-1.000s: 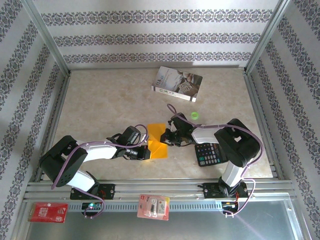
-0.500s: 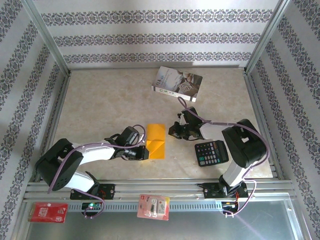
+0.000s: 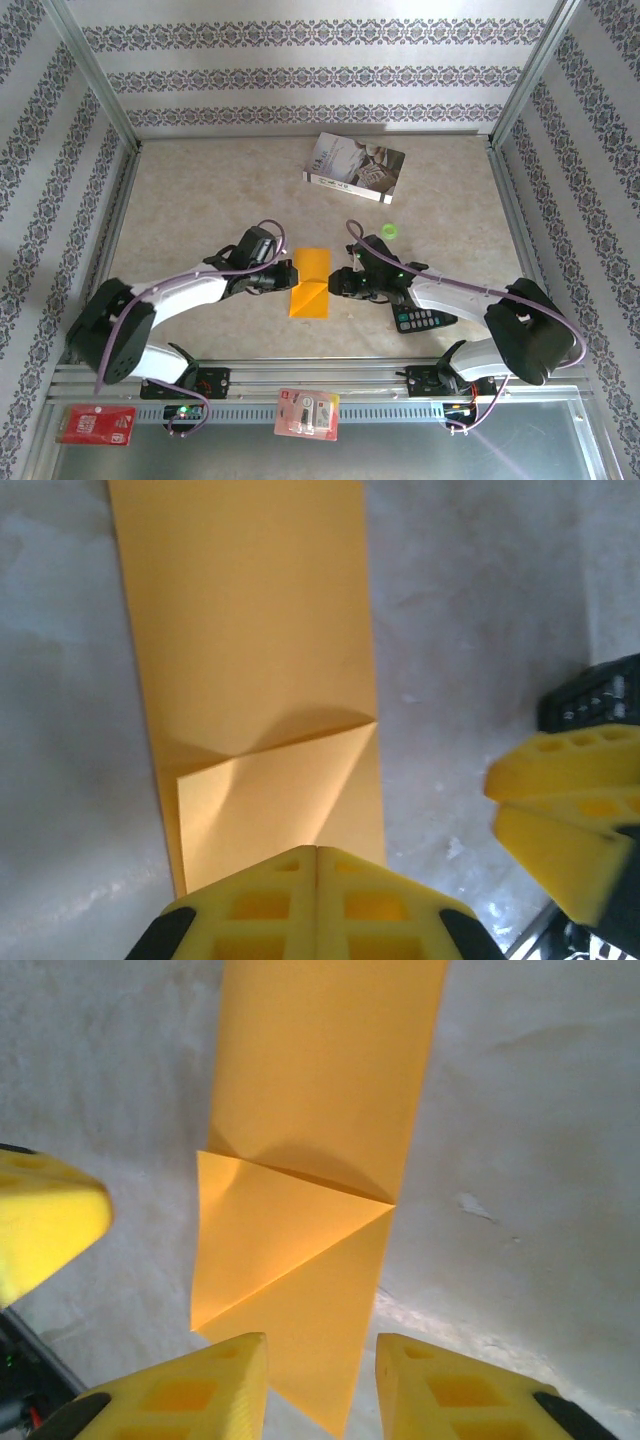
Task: Fold a paper plane with a square sheet of paper (pick it up from the middle)
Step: Turn over the paper at the center of the table.
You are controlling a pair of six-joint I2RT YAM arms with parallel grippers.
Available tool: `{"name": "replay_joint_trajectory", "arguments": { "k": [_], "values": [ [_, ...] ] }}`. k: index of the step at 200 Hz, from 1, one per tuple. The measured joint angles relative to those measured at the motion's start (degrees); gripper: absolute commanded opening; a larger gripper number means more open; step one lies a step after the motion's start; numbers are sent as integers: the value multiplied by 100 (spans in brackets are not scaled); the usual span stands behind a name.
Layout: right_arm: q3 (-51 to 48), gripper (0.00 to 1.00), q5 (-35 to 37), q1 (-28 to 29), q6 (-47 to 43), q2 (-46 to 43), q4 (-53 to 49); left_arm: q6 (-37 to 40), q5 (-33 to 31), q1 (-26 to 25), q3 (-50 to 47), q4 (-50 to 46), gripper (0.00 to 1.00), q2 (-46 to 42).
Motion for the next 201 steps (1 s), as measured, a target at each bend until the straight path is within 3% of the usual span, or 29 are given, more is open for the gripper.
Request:
{"name": "replay_joint_trajectory", "arguments": {
  "k": [38, 77, 111, 158, 201],
  "values": [
    [-63, 29, 66, 437, 308, 52, 72, 39, 131, 24, 162, 131, 0, 769],
    [144, 27, -223, 782, 494, 826, 424, 35, 44, 76, 164, 402, 0, 1137],
    [173, 30, -345, 728, 490, 957, 400, -153, -164, 74, -50, 866, 0, 1099],
    [293, 34, -271, 656, 426, 721, -79, -1071, -704, -20, -778, 1921, 0, 782],
    [444, 35, 173, 697, 426, 664, -608, -1600, -1368, -308, -1019, 1998, 0, 511]
  ]
}}
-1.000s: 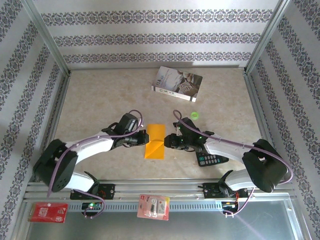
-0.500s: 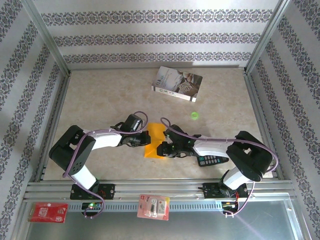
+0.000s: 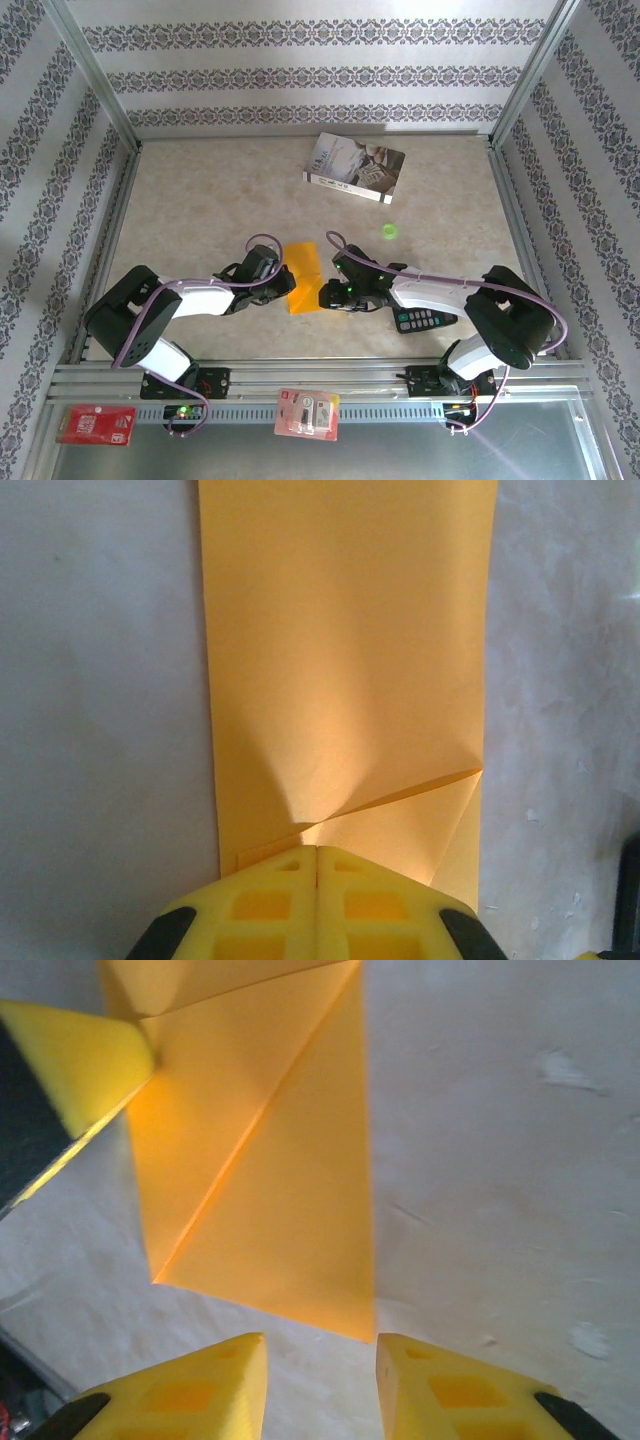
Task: Fold a paper plane with a square sheet of paper (pick it up from the middle)
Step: Turn over the paper at the center of the table.
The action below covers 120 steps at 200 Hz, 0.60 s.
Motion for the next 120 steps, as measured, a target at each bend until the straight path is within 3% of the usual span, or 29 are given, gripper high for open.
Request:
{"name": "replay_joint_trajectory", "arguments": {
  "k": [120],
  "values": [
    [225, 33, 114, 125, 46, 439, 229, -63, -133, -9, -9, 0, 0, -9]
  ]
}}
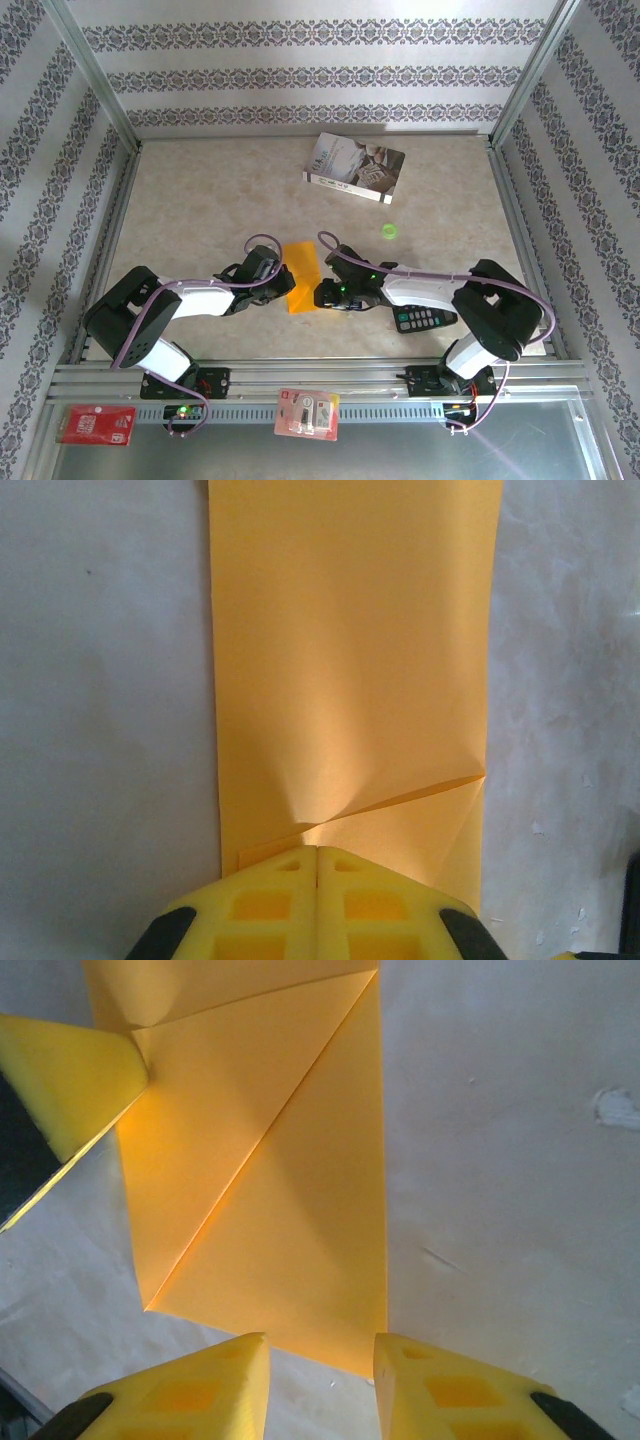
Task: Fold a paper plane with a square sheet of paper (pick it up from the middle)
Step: Turn over the paper at the center of the table.
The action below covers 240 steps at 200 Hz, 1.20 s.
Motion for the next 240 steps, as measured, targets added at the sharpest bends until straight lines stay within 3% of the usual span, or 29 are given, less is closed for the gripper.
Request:
{"name": "replay_joint_trajectory", "arguments": {
  "k": [113, 172, 240],
  "values": [
    [9, 33, -85, -7, 63, 162, 138, 0, 2, -2, 0, 0, 0, 0],
    [9, 33, -306, -7, 142, 240, 688, 2, 2, 0, 0, 0, 0, 0],
    [-170, 40, -376, -125, 142, 240, 1220, 4, 2, 0, 0, 0, 0, 0]
  ]
}}
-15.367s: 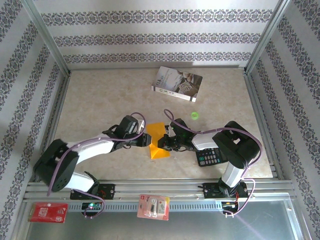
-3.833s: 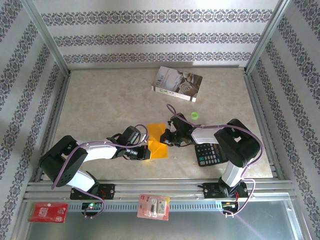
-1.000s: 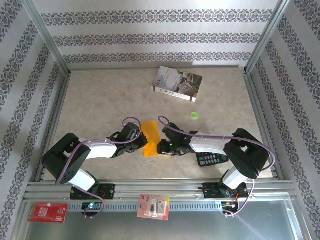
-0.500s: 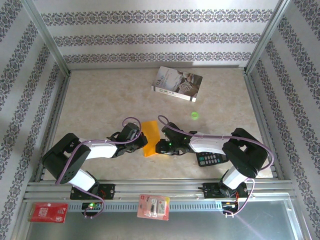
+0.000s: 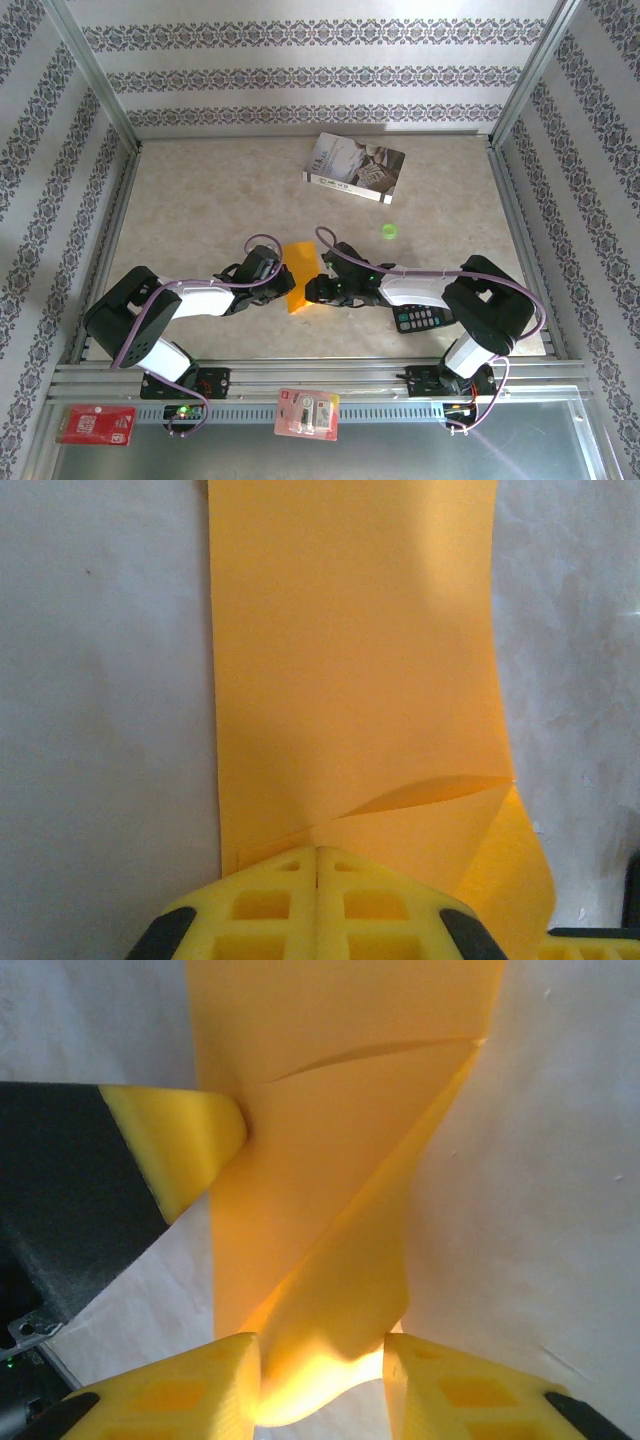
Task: Fold a paper plane with a square sheet of paper (pick it up from the middle)
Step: Turn over the paper at the center of the table.
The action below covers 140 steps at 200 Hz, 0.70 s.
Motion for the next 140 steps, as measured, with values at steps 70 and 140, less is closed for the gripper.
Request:
{"name": "replay_joint_trajectory", "arguments": {
  "k": [70, 140],
  "values": [
    [-391, 49, -149, -175, -39, 0, 739, 2, -20, 0, 0, -66, 0, -37],
    [-422, 49, -433, -446, -214, 35, 1163, 4, -22, 0, 0, -81, 0, -44]
  ]
}}
